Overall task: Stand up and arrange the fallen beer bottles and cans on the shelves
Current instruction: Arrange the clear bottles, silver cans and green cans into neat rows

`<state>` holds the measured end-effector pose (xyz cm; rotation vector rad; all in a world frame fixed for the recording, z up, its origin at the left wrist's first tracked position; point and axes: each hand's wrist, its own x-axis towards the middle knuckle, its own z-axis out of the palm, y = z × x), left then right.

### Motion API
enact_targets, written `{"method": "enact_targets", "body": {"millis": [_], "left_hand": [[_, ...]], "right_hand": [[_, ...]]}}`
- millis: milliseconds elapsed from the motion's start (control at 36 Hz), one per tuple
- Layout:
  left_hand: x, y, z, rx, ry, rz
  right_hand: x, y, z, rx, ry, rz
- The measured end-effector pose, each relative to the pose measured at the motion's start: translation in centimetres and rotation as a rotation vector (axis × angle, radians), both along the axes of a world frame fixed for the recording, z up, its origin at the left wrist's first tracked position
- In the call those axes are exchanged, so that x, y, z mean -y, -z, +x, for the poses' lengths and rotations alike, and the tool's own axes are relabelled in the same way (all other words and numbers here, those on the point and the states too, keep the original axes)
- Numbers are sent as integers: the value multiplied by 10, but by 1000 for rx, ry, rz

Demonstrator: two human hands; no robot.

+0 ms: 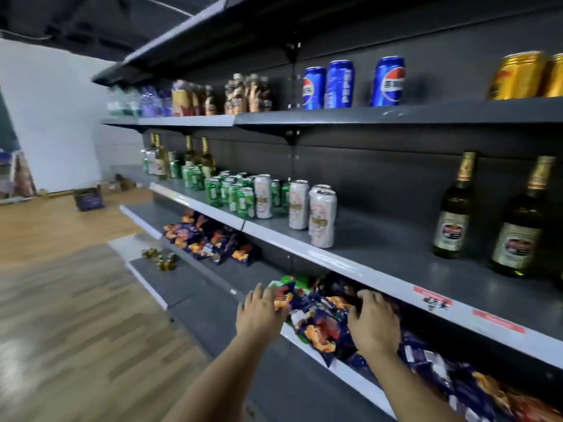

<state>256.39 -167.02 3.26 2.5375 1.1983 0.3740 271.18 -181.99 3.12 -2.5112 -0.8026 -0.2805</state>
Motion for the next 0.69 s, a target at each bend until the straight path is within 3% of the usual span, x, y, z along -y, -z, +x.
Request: {"method": "enact_targets", "body": {"millis": [333, 694], "left_hand": [[-112, 43, -145, -93, -227, -38], [-259, 50, -163, -234, -234, -32]], "right_hand": [[-158, 28, -125, -152, -408, -237], [-343, 45, -133, -202, -628, -404]]}}
